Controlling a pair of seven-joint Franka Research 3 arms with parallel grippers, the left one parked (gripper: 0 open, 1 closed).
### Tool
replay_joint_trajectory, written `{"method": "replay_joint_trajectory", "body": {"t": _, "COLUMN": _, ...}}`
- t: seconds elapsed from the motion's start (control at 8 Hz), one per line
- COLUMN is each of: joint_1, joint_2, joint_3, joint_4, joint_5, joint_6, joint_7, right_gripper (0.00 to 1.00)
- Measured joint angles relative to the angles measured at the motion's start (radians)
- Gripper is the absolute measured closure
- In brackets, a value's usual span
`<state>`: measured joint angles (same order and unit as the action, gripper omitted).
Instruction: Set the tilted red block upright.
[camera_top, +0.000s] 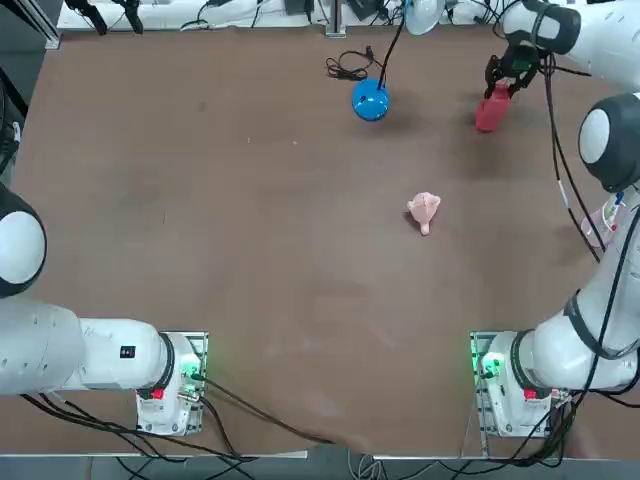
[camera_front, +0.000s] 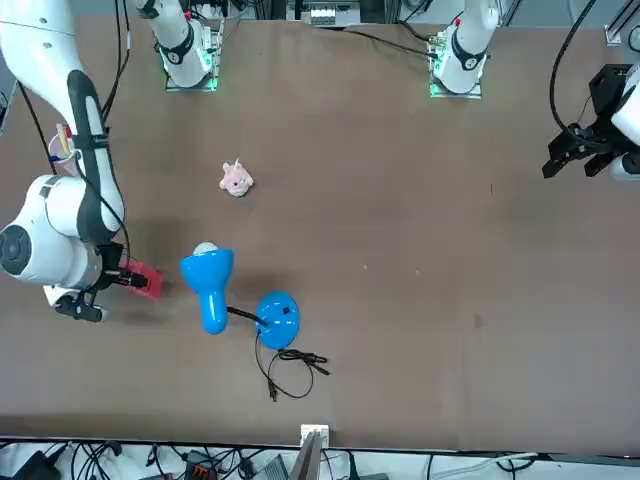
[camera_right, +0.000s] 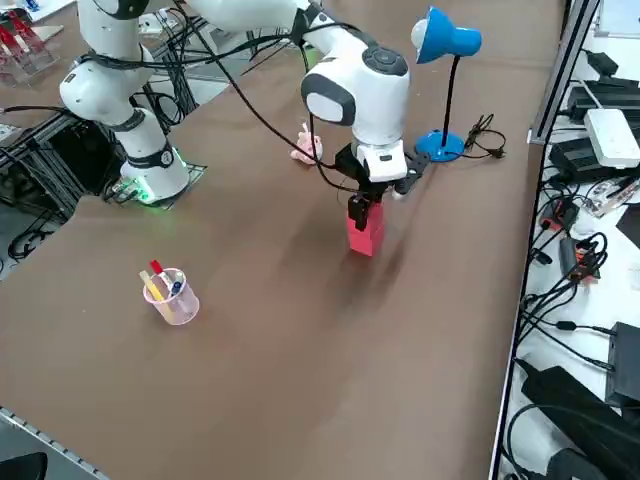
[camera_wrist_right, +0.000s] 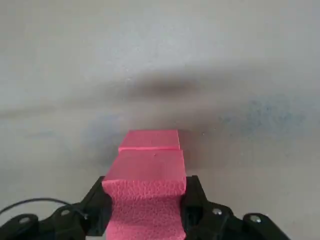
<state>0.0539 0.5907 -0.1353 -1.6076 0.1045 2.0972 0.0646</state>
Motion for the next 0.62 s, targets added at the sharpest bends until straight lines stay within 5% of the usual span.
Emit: {"method": "replay_joint_trajectory", "body": {"t": 0.62, "joint_1": 0.000, "joint_2": 0.003, "joint_3": 0.000, "joint_4": 0.000, "joint_5": 0.000, "joint_6": 0.010, "joint_7": -0.001, "right_gripper": 0.30}}
